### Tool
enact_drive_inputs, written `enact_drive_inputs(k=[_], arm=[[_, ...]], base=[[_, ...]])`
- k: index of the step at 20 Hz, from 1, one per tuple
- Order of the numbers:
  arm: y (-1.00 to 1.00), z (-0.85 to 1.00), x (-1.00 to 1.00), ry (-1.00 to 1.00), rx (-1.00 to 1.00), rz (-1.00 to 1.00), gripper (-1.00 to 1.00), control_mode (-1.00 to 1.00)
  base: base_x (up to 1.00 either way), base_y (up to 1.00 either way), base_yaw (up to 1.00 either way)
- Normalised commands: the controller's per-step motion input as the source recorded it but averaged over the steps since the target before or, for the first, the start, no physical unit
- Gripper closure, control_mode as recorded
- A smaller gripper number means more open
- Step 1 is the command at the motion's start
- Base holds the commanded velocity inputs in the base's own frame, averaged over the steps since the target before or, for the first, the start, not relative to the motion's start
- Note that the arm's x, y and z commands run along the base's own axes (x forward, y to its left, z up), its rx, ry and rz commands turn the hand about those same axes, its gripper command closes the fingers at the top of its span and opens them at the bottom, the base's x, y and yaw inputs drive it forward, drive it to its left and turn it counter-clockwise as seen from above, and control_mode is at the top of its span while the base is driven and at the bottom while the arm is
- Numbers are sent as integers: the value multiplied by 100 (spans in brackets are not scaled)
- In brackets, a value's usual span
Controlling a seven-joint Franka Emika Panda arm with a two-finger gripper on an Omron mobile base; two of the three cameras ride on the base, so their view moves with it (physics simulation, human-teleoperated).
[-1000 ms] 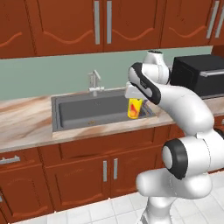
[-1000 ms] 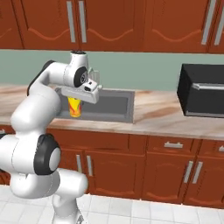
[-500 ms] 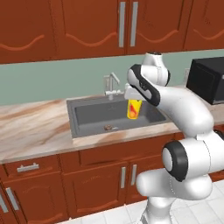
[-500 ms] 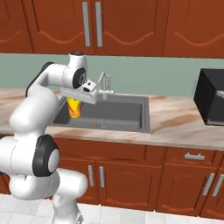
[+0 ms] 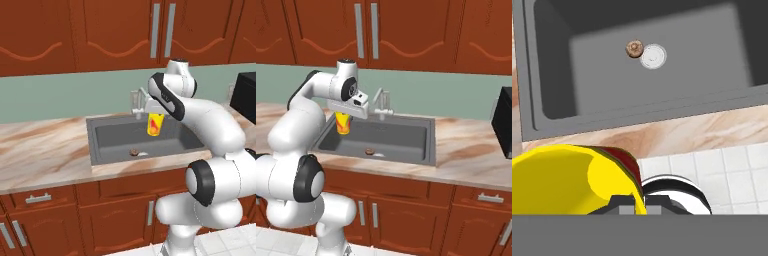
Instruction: Pick the cup and bowl and place them in the sink. Then turn on the water.
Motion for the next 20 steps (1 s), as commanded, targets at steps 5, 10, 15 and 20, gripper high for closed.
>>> enact_drive_inputs(k=[5,10,15,20], arm=[[0,0,0,0,0,0,100,100],[0,0,0,0,0,0,100,100],[0,0,0,0,0,0,100,100],[0,0,0,0,0,0,100,100]], base=[[46,20,15],[49,11,2],[47,28,-10],[31,39,-12]])
